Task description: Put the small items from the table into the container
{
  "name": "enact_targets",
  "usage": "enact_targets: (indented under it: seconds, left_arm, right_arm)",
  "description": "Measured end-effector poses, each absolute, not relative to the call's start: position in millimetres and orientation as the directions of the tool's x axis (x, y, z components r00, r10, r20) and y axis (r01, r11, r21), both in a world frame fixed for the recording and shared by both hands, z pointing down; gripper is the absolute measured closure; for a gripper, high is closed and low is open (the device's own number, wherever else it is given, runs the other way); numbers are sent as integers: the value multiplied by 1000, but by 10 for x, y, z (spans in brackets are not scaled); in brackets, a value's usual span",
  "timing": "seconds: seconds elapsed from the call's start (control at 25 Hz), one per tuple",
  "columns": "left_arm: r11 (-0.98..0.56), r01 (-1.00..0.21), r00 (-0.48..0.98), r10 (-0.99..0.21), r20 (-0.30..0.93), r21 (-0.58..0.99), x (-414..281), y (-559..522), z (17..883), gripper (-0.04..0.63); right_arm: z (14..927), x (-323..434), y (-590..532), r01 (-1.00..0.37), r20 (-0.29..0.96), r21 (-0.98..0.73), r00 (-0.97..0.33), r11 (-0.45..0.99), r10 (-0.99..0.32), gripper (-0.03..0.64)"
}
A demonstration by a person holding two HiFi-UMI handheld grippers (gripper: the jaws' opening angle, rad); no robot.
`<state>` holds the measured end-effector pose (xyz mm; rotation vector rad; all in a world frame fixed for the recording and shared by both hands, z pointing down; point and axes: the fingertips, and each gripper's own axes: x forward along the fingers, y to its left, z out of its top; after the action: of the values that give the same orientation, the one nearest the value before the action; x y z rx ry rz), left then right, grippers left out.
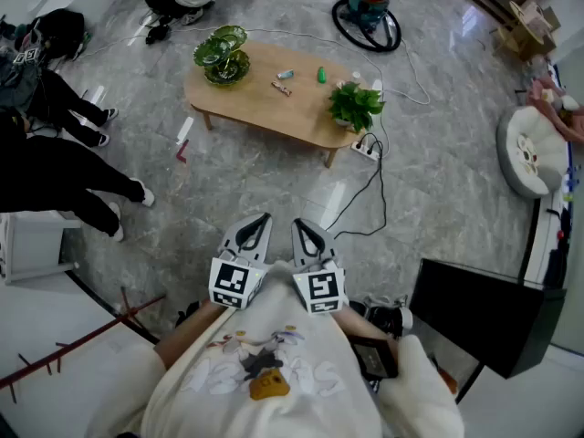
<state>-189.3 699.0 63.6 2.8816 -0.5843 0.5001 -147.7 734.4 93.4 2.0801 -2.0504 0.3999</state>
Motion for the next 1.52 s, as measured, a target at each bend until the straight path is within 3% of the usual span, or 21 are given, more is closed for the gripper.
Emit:
enact_targets:
  seconds: [0.68, 1.08, 1.52]
  left_arm:
    - [-900, -423, 859, -361, 362, 106, -2238, 6946, 640, 588]
    - [-864, -484, 848, -424, 319, 137, -2828, 6420, 601, 588]
    - [-855, -478, 857, -405, 320, 199, -3231, 6061, 706, 588]
  right_arm:
    - [1009, -1653, 7337, -990, 348, -129, 14, -62, -938, 611]
    - [973, -2267, 6850, -998, 348, -54, -36, 18, -937, 611]
    - [1111, -2639, 6624, -999, 395, -45, 0, -19, -919, 611]
